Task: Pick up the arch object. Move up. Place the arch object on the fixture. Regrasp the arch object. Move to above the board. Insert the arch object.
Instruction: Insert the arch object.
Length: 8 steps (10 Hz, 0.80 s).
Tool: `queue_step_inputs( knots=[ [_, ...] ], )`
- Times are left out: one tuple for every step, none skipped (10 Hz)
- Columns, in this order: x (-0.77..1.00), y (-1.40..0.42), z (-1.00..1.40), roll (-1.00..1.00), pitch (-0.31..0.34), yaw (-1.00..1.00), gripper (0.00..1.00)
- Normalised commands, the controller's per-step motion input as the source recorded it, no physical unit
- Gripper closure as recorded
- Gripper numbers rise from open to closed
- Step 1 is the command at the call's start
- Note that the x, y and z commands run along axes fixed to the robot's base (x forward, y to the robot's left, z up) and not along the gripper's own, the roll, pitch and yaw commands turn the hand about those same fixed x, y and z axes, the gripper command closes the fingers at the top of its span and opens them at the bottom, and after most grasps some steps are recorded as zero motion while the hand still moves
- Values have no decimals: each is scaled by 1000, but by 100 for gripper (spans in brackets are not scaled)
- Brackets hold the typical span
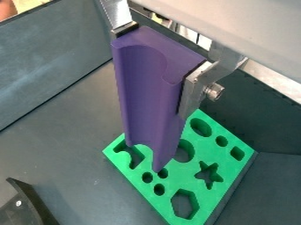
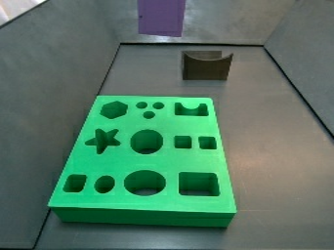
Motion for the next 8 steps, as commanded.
queue_step_inputs(
  knots=[
    [97, -94, -411, 0, -97, 0, 100],
    [1000, -203, -726, 129, 36, 0, 100],
    [1000, -137, -749, 111, 0, 0, 100],
    [1000, -80, -526, 110, -30, 0, 100],
    [1000, -51, -397, 236, 0, 0, 100],
    [1000, 0, -314, 180, 0, 0, 100],
    [1000, 0, -351, 173, 0, 0, 100],
    [1000, 0, -466, 179, 23, 0, 100]
  ],
)
